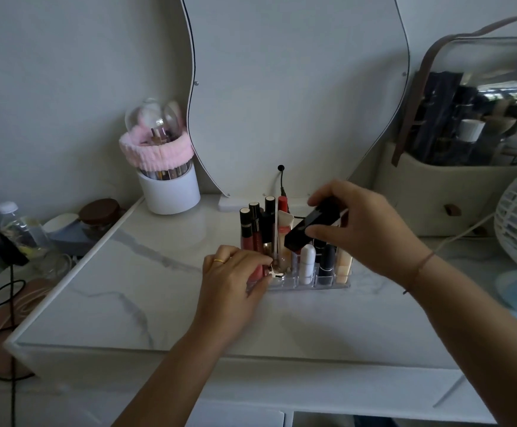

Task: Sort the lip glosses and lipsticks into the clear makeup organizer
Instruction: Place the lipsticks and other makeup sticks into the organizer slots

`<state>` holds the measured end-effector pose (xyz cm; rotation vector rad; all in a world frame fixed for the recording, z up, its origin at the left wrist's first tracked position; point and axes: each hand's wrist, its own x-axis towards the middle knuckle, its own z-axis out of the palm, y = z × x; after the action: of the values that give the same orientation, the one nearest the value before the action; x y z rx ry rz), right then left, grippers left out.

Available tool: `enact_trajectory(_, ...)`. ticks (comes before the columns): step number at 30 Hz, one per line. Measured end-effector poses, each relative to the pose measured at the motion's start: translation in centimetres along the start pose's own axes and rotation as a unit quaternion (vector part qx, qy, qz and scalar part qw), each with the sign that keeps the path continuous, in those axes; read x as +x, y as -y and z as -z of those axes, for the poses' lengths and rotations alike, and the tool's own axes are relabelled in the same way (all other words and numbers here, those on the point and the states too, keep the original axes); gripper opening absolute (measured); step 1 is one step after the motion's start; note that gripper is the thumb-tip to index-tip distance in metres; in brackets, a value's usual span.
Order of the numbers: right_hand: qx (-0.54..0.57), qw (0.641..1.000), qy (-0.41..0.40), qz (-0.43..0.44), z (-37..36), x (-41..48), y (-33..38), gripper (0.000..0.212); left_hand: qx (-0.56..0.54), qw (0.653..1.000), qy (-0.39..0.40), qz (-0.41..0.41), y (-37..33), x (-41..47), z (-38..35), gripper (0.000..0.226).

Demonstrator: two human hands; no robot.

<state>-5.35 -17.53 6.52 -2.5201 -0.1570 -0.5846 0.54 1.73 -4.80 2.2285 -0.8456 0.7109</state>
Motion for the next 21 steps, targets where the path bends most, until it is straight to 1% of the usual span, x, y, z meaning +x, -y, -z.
enact_trajectory(2, 0.001, 1.000, 0.009, 0.001, -0.9, 0.2, 0.1, 0.035, 0.001, 1.000, -0.017, 0.003, 0.1, 0.0, 0.1, 0.022)
enact_trajectory(5, -0.012, 1.000, 0.017, 0.012, -1.9, 0.8, 0.1, 0.035, 0.012, 1.000, -0.023, 0.010, 0.1, 0.0, 0.2, 0.017)
enact_trajectory(10, -0.045, 0.997, 0.023, 0.063, -3.0, 1.6, 0.9, 0.036, 0.023, 0.998, -0.031, 0.047, 0.4, 0.1, 0.2, 0.012)
enact_trajectory(13, -0.061, 0.994, 0.018, 0.085, -3.6, 1.9, 1.4, 0.036, 0.030, 0.998, -0.007, 0.051, 0.5, 0.1, 0.1, 0.012)
enact_trajectory(16, -0.094, 0.992, 0.017, 0.081, -4.2, 2.2, 1.9, 0.037, 0.035, 0.998, 0.020, 0.048, 0.5, 0.2, 0.0, 0.017)
enact_trajectory(21, -0.105, 0.990, 0.043, 0.084, -4.7, 3.3, 2.0, 0.030, 0.036, 0.998, 0.033, 0.038, 0.5, 0.3, 0.0, 0.017)
